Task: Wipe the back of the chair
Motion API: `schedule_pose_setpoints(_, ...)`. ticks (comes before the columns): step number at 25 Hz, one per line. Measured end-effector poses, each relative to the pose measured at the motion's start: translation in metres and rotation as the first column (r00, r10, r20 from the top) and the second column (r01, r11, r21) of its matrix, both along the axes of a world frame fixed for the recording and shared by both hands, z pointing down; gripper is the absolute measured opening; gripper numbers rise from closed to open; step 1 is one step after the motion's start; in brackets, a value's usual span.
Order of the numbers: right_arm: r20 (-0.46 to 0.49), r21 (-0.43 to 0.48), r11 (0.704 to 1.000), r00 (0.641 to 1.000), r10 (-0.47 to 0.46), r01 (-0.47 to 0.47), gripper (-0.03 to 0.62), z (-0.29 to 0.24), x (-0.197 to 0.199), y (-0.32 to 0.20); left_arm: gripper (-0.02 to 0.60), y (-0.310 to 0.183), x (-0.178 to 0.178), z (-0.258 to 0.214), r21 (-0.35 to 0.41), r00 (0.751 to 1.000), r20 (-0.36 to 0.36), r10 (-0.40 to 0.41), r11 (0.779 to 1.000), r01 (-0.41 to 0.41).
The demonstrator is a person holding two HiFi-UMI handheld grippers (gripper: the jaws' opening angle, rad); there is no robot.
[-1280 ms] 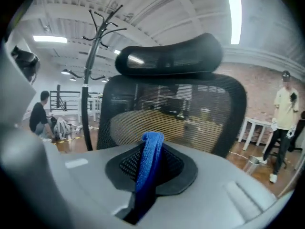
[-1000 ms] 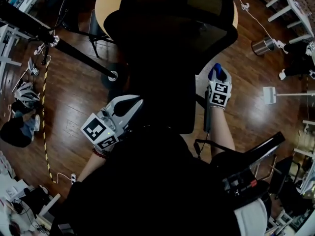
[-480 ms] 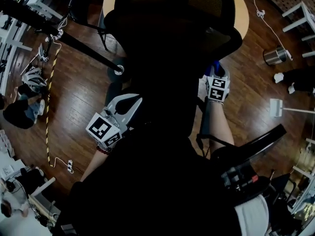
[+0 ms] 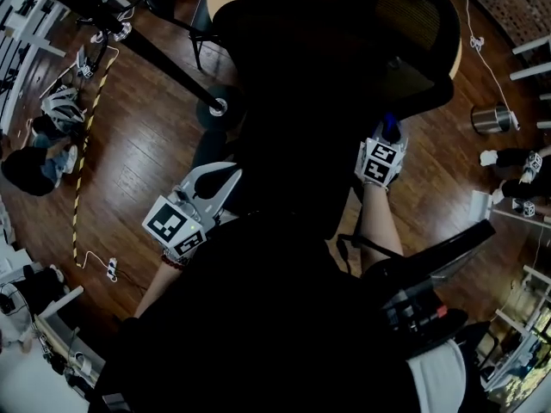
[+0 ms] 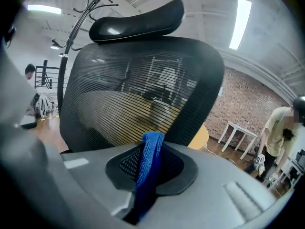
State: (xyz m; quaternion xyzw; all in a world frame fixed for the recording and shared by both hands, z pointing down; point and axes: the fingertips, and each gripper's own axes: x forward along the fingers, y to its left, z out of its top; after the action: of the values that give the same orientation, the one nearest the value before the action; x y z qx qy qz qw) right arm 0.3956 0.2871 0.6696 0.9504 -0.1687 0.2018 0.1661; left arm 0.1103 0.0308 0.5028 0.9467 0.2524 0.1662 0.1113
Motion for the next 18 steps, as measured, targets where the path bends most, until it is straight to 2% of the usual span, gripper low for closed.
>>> schedule_pose_setpoints(3,0.003,-0.018,0.999,0.999,-0.032,0.032,0.037,0.002,-0.004,-0.038,0.006,-0.018,-0.009,0.001,0.004,1.000,0.001,-0.005,1.000,0.005)
schedule_pose_setpoints(9,-0.001,-0.016,0.996,0.996,-0.086,0.086,0.037,0.010,-0.018,-0.121,0.006,-0.077,-0.029,0.012,-0.014,0.997,0.032,-0.068,0.998,0.069)
schedule_pose_setpoints(14,-0.023,-0.001,1.000,1.000,0.001,-0.001,0.037,0.009,-0.024,-0.165,0.006,-0.132,-0.040,0.023,-0.035,0.995,0.056,-0.079,0.996,0.081)
schedule_pose_setpoints(18,-0.011,0.047,0.999,1.000,0.005,-0.004,0.037,0.018,-0.031,-0.208,0.006,-0.169,-0.034,0.036,-0.052,0.996,0.068,-0.057,0.997,0.061)
